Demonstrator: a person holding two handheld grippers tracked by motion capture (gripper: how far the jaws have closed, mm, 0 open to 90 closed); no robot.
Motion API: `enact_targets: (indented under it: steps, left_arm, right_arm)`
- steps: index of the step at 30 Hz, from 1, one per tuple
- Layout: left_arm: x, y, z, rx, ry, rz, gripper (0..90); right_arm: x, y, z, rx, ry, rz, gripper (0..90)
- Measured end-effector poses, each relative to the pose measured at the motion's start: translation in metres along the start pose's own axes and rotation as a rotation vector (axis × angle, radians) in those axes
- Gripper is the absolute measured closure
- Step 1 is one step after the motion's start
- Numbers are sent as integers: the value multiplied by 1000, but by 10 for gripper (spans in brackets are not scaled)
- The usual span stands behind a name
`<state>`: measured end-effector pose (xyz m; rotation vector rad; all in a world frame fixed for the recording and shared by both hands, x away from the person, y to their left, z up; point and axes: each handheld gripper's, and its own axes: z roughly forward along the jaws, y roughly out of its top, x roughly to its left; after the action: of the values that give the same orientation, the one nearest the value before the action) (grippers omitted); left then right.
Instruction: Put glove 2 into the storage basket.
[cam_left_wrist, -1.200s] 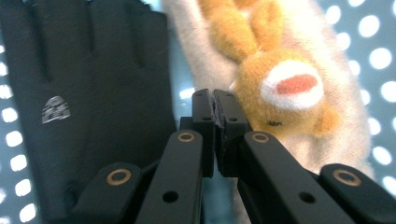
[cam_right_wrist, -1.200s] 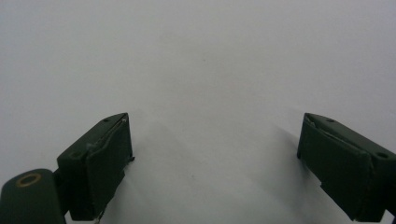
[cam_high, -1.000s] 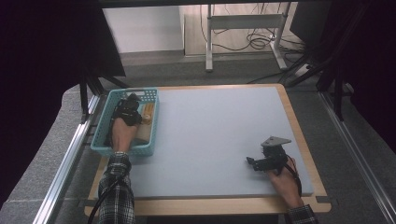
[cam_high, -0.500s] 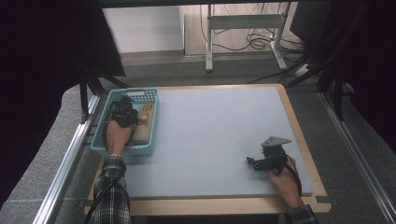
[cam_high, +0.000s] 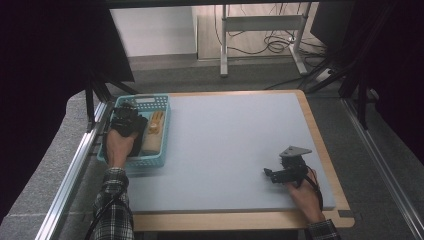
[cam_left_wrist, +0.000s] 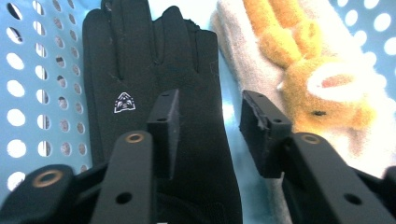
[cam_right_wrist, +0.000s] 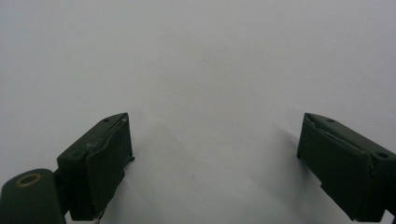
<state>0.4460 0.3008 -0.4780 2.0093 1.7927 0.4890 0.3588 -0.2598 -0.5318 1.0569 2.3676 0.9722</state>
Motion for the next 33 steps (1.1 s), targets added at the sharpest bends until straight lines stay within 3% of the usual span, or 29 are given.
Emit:
enact_targets:
  steps: [17,20,33]
  left_arm:
    - [6,-3,-20,-87,-56,-23,305]
    - [5,-4,-23,-103,-78,-15,261]
    - [-1,-12,-34,-163,-90,53,113]
  right_arm:
    - [0,0,0,0,0,0,98]
    - [0,0,0,0,0,0,98]
    - [0,0,0,0,0,0,98]
